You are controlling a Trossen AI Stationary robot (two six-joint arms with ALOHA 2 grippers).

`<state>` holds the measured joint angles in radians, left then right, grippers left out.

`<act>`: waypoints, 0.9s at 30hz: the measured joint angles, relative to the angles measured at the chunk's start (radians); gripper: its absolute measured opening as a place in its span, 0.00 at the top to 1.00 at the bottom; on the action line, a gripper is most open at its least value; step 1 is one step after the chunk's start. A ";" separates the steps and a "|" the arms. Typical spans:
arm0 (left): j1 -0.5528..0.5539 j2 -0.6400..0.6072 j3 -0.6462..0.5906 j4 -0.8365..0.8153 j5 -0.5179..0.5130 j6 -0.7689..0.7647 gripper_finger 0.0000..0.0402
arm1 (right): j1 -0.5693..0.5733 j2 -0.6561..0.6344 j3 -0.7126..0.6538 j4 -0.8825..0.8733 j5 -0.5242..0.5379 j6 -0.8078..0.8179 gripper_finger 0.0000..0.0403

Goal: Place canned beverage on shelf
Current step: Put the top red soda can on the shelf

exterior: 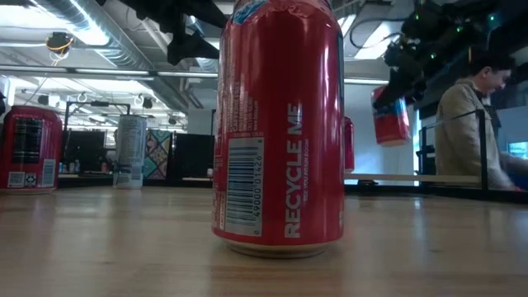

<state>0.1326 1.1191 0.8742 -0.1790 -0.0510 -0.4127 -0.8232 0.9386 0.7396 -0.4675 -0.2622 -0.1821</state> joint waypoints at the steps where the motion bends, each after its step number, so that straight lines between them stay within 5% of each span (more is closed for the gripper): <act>1: 0.000 0.000 0.000 0.000 -0.001 0.000 0.27 | -0.020 0.000 -0.010 0.008 -0.008 -0.010 0.32; 9: 0.000 0.000 0.000 0.008 -0.051 0.039 0.27 | -0.095 0.066 -0.072 0.199 -0.050 0.001 0.32; 20: 0.000 0.000 0.000 0.014 -0.063 0.083 0.27 | -0.124 0.265 -0.082 0.309 -0.217 -0.009 0.32; 27: 0.000 0.000 0.000 0.015 -0.063 0.083 0.27 | -0.120 0.299 -0.079 0.343 -0.223 -0.037 0.32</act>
<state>0.1326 1.1191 0.8738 -0.1642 -0.1143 -0.3294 -0.9432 1.2373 0.6601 -0.1243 -0.4856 -0.2187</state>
